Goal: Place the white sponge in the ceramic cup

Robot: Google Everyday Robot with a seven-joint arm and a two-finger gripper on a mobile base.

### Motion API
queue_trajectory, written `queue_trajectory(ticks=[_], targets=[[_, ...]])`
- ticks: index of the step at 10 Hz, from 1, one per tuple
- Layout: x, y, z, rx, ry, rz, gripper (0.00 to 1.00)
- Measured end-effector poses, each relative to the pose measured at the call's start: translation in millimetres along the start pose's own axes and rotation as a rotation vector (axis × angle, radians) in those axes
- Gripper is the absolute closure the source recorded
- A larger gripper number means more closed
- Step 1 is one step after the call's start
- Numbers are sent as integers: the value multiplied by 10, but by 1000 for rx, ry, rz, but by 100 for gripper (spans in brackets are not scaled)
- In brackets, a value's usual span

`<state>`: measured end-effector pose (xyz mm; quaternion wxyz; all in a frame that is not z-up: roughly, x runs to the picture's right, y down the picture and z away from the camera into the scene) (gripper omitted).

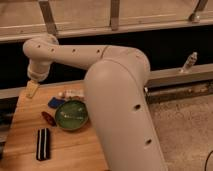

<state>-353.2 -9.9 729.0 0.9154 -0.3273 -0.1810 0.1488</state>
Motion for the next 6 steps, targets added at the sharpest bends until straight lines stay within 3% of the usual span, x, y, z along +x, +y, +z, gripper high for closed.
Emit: queue_trajectory(ticks=[3,6], targets=[[251,-114,503,8,84,43,20],[296,-133,561,10,94,53,20]])
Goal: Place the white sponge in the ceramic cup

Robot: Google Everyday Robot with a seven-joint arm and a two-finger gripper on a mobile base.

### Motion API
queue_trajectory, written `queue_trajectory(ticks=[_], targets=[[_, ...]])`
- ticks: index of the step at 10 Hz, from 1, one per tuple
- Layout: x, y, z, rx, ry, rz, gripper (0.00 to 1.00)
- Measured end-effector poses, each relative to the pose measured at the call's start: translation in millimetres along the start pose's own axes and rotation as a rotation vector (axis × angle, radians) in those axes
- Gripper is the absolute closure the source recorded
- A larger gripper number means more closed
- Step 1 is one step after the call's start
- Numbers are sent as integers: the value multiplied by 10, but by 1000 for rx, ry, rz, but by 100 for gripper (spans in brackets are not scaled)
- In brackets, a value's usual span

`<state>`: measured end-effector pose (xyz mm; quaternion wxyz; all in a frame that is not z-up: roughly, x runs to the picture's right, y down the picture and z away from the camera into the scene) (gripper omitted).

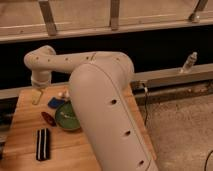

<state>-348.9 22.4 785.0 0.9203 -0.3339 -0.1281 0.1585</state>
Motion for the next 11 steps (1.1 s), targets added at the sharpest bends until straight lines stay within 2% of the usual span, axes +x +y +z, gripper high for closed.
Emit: queue_trajectory(ticks=[3,5,6,9,11], targets=[[-19,-25,15,-9,7,5,20],[-24,-169,213,-41,28,43,20],[36,-226,302,-48,37,62,20],[507,-352,566,-89,74,169,20],[633,-334,767,-127,75,210,20]])
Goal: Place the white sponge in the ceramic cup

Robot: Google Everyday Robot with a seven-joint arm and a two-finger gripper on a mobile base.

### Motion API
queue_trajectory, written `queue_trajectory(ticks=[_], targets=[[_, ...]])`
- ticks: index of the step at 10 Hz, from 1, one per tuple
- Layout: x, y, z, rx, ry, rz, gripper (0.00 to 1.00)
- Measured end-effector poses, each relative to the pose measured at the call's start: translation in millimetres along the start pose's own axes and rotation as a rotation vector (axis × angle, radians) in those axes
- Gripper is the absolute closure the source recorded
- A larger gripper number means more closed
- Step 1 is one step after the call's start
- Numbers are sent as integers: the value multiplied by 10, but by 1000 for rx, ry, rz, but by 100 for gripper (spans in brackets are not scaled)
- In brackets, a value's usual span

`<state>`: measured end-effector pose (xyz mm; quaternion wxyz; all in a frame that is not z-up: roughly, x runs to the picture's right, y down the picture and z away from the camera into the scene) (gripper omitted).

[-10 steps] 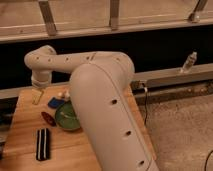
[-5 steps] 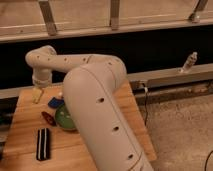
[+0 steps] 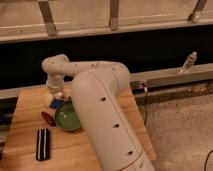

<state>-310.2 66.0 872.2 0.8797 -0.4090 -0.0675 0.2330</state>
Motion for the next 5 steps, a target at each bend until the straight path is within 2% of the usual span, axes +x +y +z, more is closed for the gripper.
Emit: queue_trajectory(ticks=[3,5], targets=[[-54,49,115,-19,-25,3,20],[-135,77,73,-10,-40,-9,20]])
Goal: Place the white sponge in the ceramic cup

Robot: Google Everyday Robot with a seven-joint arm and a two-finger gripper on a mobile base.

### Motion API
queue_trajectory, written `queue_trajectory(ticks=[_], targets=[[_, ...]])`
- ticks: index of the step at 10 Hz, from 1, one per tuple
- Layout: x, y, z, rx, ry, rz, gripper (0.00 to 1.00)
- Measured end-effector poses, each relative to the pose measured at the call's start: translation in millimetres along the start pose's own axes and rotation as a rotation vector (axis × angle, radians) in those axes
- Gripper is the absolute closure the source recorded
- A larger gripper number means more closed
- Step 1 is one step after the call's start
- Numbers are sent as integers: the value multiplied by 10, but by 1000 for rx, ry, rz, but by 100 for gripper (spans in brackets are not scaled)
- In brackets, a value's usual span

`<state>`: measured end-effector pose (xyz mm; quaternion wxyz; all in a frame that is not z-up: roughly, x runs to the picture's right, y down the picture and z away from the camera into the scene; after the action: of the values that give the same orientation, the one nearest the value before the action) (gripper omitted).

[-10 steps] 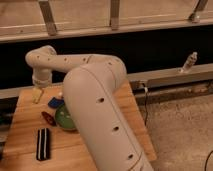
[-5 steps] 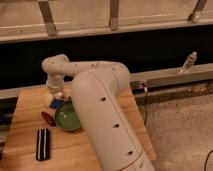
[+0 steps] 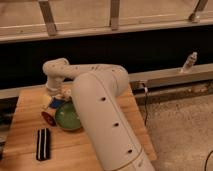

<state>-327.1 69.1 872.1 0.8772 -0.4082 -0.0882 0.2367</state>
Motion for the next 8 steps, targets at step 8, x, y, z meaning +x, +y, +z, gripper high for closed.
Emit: queue_trajectory(ticks=[8], targets=[[-29,-54,394,-66,15,-11,20]])
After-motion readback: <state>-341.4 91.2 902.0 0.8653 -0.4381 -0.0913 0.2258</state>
